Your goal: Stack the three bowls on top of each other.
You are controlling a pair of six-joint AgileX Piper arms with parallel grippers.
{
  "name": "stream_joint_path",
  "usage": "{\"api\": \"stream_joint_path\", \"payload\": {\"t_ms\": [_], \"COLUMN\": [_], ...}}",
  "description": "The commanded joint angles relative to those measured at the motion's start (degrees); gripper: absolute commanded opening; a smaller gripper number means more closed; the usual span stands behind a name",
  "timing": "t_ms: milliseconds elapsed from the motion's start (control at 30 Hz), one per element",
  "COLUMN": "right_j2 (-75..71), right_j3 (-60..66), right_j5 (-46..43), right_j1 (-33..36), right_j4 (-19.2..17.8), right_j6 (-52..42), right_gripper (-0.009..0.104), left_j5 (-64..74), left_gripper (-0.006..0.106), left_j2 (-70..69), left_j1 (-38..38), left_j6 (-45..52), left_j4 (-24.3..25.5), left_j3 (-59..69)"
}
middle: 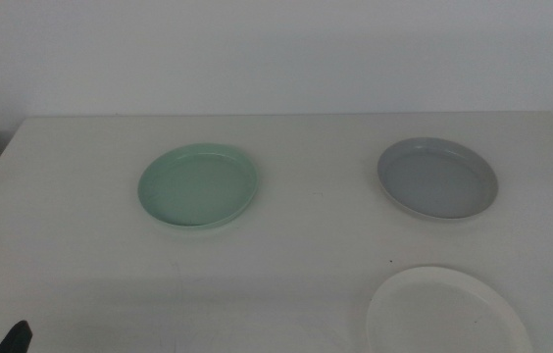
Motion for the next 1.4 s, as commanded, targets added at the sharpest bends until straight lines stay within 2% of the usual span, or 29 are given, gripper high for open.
{"api": "stream_joint_path", "payload": {"t_ms": [0,133,400,633,767,967,1100,1367], "right_j2": [-1.47,0.24,10.69,24.05,31.56,41.20,45.39,53.65], "right_j3": [-1.73,-7.64,-21.94,-32.23,-38.64,-47.01,-47.82,-47.76], "right_j5": [-3.55,2.69,14.34,16.28,24.46,37.74,43.38,46.28], "right_j1": [-0.30,-0.30,-0.30,-0.30,-0.30,-0.30,-0.30,-0.30], "right_j4": [0.52,1.75,1.35,1.45,5.59,12.26,12.72,12.94], "right_j6": [-0.25,-0.25,-0.25,-0.06,4.06,3.93,3.93,4.17], "right_gripper": [0.052,0.052,0.052,0.052,0.052,0.052,0.052,0.052], "left_j5": [-4.12,-4.12,-4.12,-4.12,-4.12,-4.12,-4.12,-4.12], "left_gripper": [0.097,0.097,0.097,0.097,0.097,0.097,0.097,0.097], "left_j2": [-0.26,-0.26,-0.26,-0.26,-0.26,-0.26,-0.26,-0.26], "left_j1": [-0.08,-0.08,-0.08,-0.08,-0.08,-0.08,-0.08,-0.08], "left_j6": [-0.68,-0.68,-0.68,-0.68,-0.68,-0.68,-0.68,-0.68], "left_j4": [-0.66,-0.66,-0.66,-0.66,-0.66,-0.66,-0.66,-0.66], "left_j3": [-0.29,-0.29,-0.29,-0.29,-0.29,-0.29,-0.29,-0.29]}}
